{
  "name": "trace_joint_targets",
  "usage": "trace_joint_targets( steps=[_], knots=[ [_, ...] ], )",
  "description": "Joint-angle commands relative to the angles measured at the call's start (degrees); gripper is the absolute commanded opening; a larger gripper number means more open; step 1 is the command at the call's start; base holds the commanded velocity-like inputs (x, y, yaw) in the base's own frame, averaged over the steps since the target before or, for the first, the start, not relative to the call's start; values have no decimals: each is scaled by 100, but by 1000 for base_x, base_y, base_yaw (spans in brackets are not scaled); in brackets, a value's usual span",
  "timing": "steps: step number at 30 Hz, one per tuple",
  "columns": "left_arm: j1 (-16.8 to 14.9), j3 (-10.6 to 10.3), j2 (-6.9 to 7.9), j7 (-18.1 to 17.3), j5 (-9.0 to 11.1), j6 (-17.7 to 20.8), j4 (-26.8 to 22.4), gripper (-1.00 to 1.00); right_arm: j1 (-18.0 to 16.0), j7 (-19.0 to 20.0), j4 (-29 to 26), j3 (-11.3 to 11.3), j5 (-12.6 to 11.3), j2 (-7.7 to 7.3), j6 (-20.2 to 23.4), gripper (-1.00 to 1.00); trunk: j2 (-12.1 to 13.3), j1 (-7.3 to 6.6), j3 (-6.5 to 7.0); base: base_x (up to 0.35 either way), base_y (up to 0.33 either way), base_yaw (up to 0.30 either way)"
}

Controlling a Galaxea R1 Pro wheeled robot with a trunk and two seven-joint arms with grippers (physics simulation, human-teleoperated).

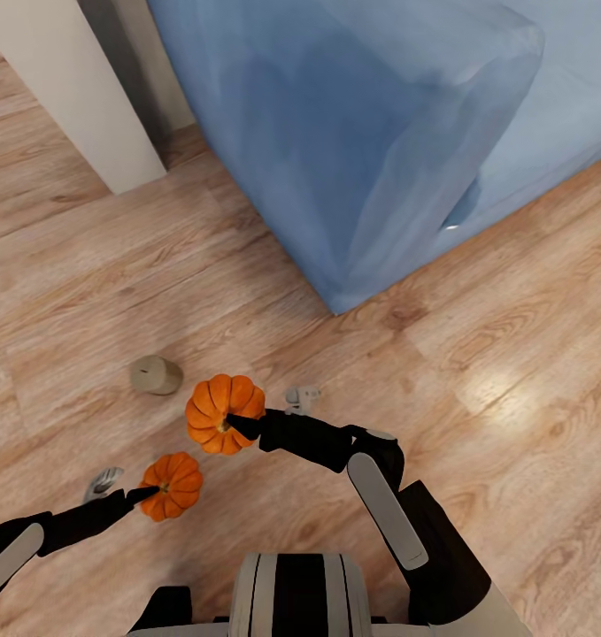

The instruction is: Place each of the two pumpkins and all three candles from the living room inside a cabinet in the living room (use any cabinet), then make sure every cabinet is closed, and position the cauldron so it is next to a table in the living room.

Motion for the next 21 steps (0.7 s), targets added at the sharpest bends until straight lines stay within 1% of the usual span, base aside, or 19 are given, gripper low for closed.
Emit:
trace_joint_targets(
  steps=[1, 16, 21],
  knots=[
    [2, -32, 6, 83, -65, -20, 13, 100, -2, 22, -2, -5, 4, 2, 24, -100, -1, 0, -3, 0, -92, 0],
    [2, -30, 15, 83, -65, -19, 13, 100, -2, 23, -2, -5, 4, 2, 24, -100, -1, 0, -3, 0, -56, 0],
    [2, -16, 15, 83, -24, -18, 13, 100, -2, 23, -5, -7, 4, 2, 24, -100, -1, 0, -3, 0, -34, 0]
  ],
)
